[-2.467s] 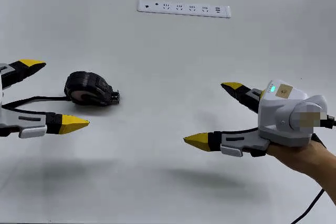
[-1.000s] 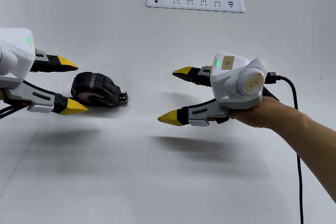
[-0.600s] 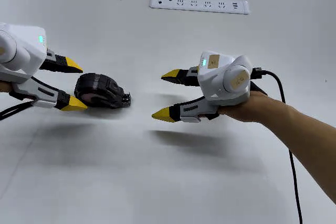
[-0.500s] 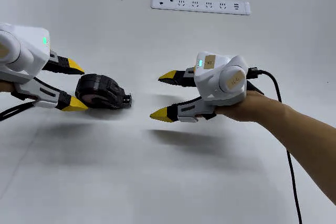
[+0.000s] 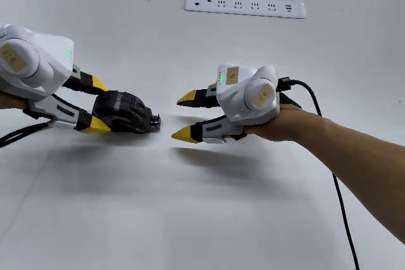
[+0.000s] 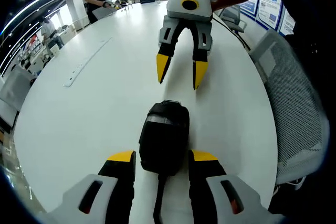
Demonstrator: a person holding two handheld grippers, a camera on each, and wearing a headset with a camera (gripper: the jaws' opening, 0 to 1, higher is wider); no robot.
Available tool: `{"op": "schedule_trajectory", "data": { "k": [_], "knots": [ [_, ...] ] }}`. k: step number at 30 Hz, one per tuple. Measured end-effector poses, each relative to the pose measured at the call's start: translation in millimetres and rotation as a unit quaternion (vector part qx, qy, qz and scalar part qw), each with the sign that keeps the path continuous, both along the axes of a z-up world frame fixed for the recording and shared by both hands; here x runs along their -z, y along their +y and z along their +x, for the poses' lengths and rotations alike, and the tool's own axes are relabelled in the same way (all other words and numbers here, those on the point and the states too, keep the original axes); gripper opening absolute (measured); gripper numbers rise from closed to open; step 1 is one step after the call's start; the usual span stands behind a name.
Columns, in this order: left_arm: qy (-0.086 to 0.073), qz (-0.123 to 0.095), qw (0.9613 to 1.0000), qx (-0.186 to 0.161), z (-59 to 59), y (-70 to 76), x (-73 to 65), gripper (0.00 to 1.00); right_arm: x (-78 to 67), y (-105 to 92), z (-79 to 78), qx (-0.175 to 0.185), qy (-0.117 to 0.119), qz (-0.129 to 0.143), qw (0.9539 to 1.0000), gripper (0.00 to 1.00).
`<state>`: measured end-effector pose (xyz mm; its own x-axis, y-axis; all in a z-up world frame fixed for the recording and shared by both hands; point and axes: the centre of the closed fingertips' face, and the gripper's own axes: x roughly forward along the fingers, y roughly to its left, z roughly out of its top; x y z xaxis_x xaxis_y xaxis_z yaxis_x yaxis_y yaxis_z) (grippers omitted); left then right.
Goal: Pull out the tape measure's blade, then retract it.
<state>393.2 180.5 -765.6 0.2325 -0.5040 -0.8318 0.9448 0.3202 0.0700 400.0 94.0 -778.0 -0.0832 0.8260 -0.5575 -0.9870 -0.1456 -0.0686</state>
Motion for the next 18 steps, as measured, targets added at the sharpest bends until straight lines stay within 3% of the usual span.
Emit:
{"op": "schedule_trajectory", "data": {
  "k": [11,18],
  "knots": [
    [0.001,0.014,0.9996,0.023,1.3,-4.5,4.8,0.28,9.4,15.5,-2.8,-0.032,-0.013,-0.018,0.9992,0.23],
    [0.002,0.016,0.9996,0.024,0.9,-3.8,6.3,0.28,10.2,27.6,-3.3,-0.032,0.000,-0.016,0.9994,0.19]
  ]
}}
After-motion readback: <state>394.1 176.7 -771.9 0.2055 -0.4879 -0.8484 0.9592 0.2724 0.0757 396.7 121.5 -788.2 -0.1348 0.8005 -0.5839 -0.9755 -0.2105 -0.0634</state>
